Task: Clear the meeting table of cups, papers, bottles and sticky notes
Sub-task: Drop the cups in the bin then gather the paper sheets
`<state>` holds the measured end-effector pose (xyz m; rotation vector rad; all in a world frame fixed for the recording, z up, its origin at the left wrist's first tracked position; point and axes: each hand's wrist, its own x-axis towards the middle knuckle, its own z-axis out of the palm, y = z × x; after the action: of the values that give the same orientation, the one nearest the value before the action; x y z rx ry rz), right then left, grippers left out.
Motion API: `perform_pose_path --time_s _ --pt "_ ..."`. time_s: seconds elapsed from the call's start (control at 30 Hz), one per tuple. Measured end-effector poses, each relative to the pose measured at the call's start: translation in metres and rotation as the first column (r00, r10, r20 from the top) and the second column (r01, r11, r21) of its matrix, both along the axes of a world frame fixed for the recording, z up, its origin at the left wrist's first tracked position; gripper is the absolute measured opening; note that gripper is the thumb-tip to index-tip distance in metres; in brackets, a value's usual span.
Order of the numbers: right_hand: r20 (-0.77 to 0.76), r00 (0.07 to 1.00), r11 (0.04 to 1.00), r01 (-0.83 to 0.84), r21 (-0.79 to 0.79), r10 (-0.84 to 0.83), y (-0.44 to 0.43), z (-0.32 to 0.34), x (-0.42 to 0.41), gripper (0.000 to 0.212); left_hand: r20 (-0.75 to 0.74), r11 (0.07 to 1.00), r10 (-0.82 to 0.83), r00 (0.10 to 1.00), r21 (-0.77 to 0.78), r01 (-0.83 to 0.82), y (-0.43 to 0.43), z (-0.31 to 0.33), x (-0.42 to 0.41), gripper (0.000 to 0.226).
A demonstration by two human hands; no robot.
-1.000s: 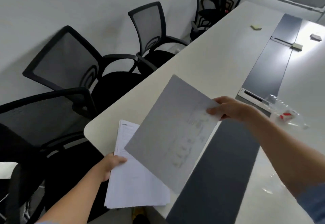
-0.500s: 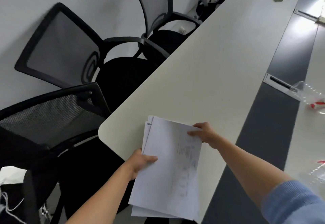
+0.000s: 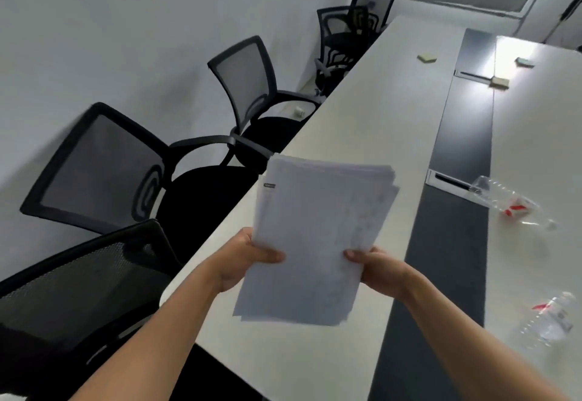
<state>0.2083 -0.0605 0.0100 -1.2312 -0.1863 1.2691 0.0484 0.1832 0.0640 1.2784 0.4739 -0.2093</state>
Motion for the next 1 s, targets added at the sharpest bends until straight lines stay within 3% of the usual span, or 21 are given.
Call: perform_pose_path --time_s 0.1,0.2,0.37,0.57,0.73,0.9,1.0 --pt "0.328 0.944 1.000 0.029 0.005 -0.029 0.008 0.027 0.005 0.043 0.022 0.973 0.152 0.988 0.170 -0.153 0.006 0.002 0.002 0.044" --pt "0.427 0.904 0.999 0.048 -0.023 -0.034 0.009 0.018 0.001 0.037 0.018 0.945 0.216 0.976 0.249 -0.214 -0.004 -0.010 -0.002 0.049" --pt "0.433 0.901 0.993 0.046 -0.110 0.006 0.000 -0.007 -0.001 0.039 -0.064 0.935 0.179 0.982 0.323 -0.149 -0.020 -0.034 -0.012 0.039" --pt "0.442 0.896 0.994 0.074 -0.076 -0.033 -0.007 -0.016 -0.005 0.036 -0.005 0.899 0.297 0.955 0.338 -0.278 -0.034 -0.042 -0.011 0.036" --pt "0.436 0.897 0.991 -0.019 -0.136 0.077 -0.013 -0.042 -0.016 0.040 -0.125 0.901 0.277 0.953 0.377 -0.213 -0.048 -0.064 -0.026 0.037" --pt "0.524 0.836 0.973 -0.047 -0.227 0.163 0.003 -0.040 -0.020 0.017 -0.110 0.892 0.317 0.942 0.372 -0.257 -0.028 -0.072 -0.035 0.021" --pt "0.421 0.905 0.977 0.027 -0.214 0.067 0.022 -0.037 -0.029 0.014 -0.150 0.905 0.338 0.929 0.322 -0.278 -0.009 -0.070 -0.036 0.021"
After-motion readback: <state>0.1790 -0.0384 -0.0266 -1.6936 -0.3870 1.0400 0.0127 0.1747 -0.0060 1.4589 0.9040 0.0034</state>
